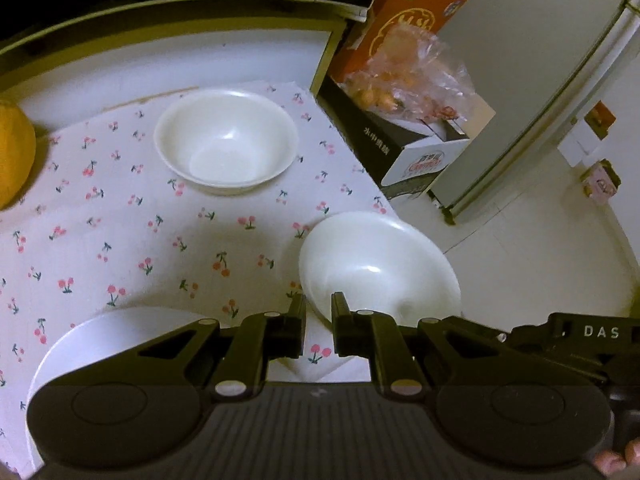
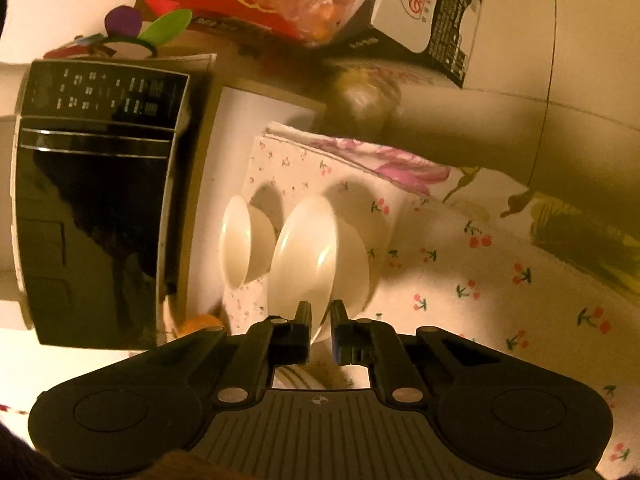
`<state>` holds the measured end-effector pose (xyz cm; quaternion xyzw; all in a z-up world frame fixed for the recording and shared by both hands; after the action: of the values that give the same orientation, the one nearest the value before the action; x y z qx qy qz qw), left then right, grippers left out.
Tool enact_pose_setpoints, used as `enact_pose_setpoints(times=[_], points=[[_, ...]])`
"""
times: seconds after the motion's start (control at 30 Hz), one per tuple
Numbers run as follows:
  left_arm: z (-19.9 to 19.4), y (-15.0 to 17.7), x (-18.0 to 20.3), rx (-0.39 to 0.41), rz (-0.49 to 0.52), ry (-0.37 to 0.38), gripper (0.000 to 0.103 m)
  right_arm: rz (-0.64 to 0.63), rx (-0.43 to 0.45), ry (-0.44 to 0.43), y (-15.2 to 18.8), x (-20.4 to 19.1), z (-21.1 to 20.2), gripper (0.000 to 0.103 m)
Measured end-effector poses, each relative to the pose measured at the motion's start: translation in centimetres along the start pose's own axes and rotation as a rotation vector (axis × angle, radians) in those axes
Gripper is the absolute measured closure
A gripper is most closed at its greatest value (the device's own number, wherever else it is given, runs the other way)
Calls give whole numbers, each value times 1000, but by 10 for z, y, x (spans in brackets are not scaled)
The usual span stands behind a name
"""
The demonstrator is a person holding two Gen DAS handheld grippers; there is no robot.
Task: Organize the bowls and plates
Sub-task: 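Carry both held white bowls to beside the white plate stack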
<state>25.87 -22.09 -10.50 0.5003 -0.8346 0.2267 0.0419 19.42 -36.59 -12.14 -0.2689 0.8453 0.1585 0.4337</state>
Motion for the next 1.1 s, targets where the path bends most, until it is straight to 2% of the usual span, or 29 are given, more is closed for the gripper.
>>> enact_pose_setpoints(times=[0.03, 0.1, 0.2, 0.37, 0.53, 0.57, 0.83, 1.0, 1.1], points=[[2, 0, 0, -7, 2, 13, 83, -5, 4, 11, -1, 1, 0, 92], [3, -3, -2, 0, -4, 24, 74, -2, 18, 39, -3, 4, -1, 88], [4, -9, -3, 26, -8, 33, 74, 22, 18, 39, -6, 9, 0, 87], [16, -19, -5, 41, -4, 35, 78, 30, 40, 51, -10, 15, 3, 87], [20, -19, -6, 57, -9, 48, 95, -5, 69, 63, -13, 13, 2, 92], [20, -18, -6, 62, -5, 46, 95, -10, 73, 63, -14, 12, 1, 96], [-5, -18, 0, 128, 12, 37, 97, -81, 94, 24, -16, -11, -15, 97], [-28, -1, 4, 165, -6, 17, 97, -150, 44, 46, -10, -22, -25, 97], [-40, 10, 5, 192, -41, 33, 96, -204, 28, 48, -3, -32, -35, 97]])
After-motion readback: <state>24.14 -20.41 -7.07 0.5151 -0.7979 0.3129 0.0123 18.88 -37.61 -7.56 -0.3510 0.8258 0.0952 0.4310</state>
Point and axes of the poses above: each gripper's, at about its wrist camera, not at the fingertips, and z roughly the way its jaws point, x to its right, y to its underside, the point moved 10 cm from there along z, roughly the way its jaws point, and after that the axes turned 10 degrees about -x, right-handed, at the moved point
